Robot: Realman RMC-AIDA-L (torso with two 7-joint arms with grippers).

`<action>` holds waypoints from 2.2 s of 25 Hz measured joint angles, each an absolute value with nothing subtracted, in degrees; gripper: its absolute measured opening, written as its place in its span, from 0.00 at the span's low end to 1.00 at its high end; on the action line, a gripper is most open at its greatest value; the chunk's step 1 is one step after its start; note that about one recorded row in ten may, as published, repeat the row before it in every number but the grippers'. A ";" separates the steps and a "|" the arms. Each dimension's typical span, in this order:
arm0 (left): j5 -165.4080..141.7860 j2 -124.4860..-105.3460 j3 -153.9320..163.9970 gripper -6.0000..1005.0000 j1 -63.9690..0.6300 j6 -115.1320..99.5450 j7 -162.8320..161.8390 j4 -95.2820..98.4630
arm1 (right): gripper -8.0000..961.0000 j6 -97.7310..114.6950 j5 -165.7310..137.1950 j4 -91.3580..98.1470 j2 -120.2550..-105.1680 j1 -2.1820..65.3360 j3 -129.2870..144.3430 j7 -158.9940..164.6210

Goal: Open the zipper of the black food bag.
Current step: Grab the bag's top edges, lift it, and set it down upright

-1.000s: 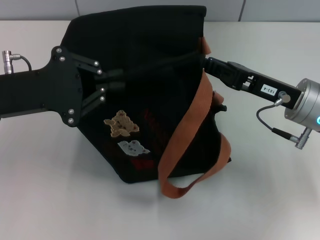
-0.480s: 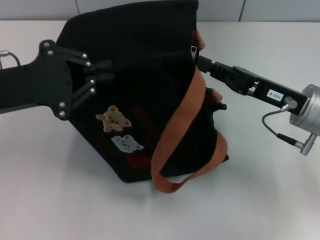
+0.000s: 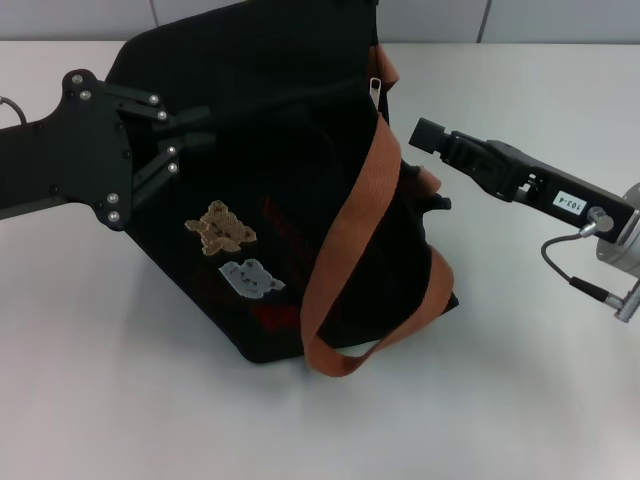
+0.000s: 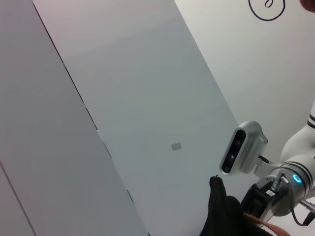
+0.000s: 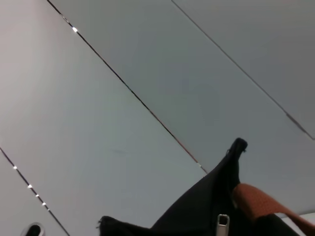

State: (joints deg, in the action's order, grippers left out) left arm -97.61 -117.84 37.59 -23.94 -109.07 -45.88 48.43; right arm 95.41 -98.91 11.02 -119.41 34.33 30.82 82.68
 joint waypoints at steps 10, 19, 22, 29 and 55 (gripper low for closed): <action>-97.61 -117.70 37.81 0.08 -24.45 -108.95 -44.56 46.20 | 0.08 94.21 -98.76 10.79 -119.46 36.96 31.05 83.47; -97.56 -117.71 37.45 0.08 -24.74 -108.75 -44.51 45.42 | 0.09 86.19 -99.81 7.29 -119.64 40.09 35.46 80.30; -97.21 -117.58 37.38 0.08 -24.67 -108.77 -44.64 45.42 | 0.09 87.54 -99.70 8.64 -119.39 37.99 35.15 80.37; -96.79 -117.68 37.56 0.08 -24.83 -108.58 -44.76 45.43 | 0.09 91.37 -97.89 10.21 -119.35 35.60 34.50 80.41; -96.85 -118.08 37.55 0.08 -25.59 -108.16 -44.38 44.64 | 0.08 85.94 -94.95 8.12 -119.64 36.45 35.55 80.24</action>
